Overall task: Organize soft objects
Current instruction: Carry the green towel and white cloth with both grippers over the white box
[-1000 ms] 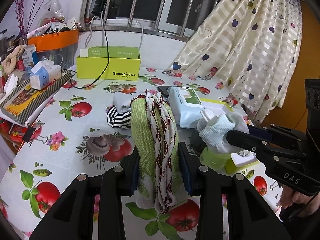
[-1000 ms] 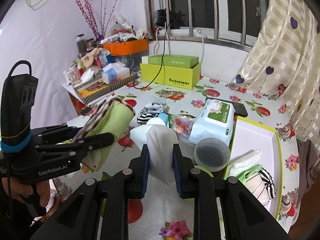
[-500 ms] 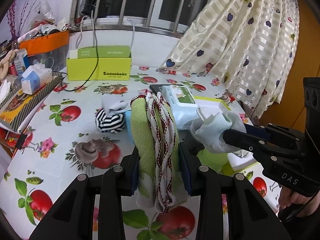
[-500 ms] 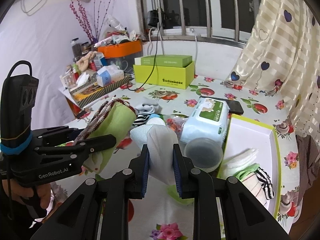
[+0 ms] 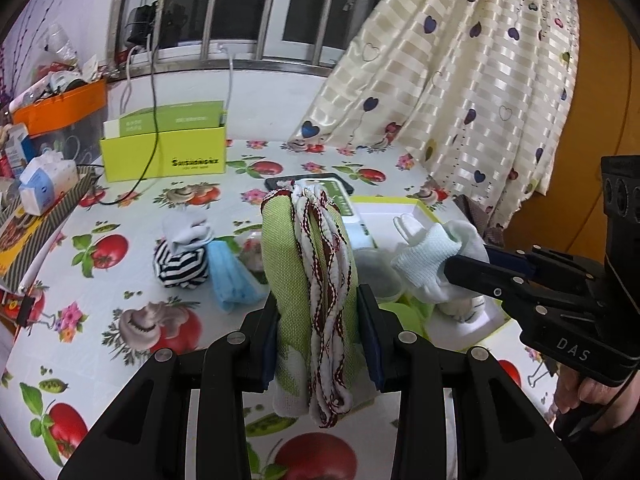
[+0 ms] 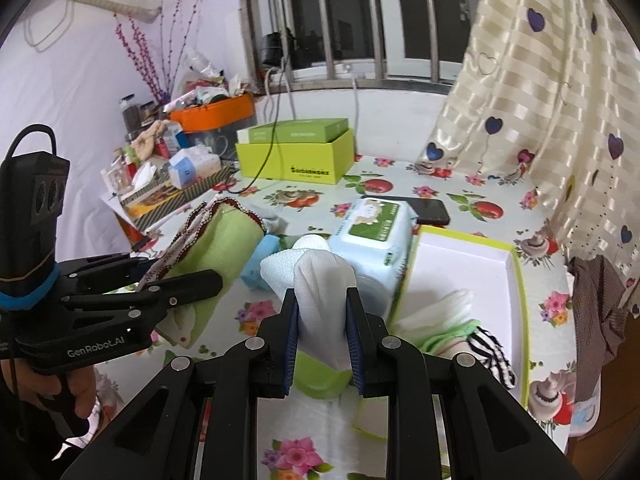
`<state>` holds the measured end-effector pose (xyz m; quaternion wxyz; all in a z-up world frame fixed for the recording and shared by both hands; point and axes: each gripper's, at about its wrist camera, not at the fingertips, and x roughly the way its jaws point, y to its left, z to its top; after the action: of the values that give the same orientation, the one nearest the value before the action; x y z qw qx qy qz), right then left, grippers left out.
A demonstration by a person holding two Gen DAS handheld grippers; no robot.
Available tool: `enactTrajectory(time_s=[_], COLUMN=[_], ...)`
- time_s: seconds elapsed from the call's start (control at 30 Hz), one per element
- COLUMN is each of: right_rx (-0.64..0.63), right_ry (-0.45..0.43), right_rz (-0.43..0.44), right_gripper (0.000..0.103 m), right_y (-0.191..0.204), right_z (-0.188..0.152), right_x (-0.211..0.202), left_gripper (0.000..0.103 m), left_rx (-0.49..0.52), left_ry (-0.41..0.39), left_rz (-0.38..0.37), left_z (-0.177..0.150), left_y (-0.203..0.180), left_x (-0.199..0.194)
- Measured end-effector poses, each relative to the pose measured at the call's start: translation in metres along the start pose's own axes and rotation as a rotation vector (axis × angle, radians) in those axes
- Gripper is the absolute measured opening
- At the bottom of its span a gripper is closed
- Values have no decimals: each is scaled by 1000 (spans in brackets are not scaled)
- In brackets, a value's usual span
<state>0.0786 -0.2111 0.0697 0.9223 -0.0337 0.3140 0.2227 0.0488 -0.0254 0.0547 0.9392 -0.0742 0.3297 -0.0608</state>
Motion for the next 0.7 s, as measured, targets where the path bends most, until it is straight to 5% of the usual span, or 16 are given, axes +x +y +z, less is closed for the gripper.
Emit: enactTrajectory(time_s=[0.7], right_rx=[106], right_ry=[-44], right_rz=[-99], right_gripper=[21], right_y=[-68], right_z=[-13], right_x=[-33], left_gripper=[36], left_rx=[89], left_ry=[15], left_rz=[-62], left_z=[19], left_y=[-54], left_x=[24])
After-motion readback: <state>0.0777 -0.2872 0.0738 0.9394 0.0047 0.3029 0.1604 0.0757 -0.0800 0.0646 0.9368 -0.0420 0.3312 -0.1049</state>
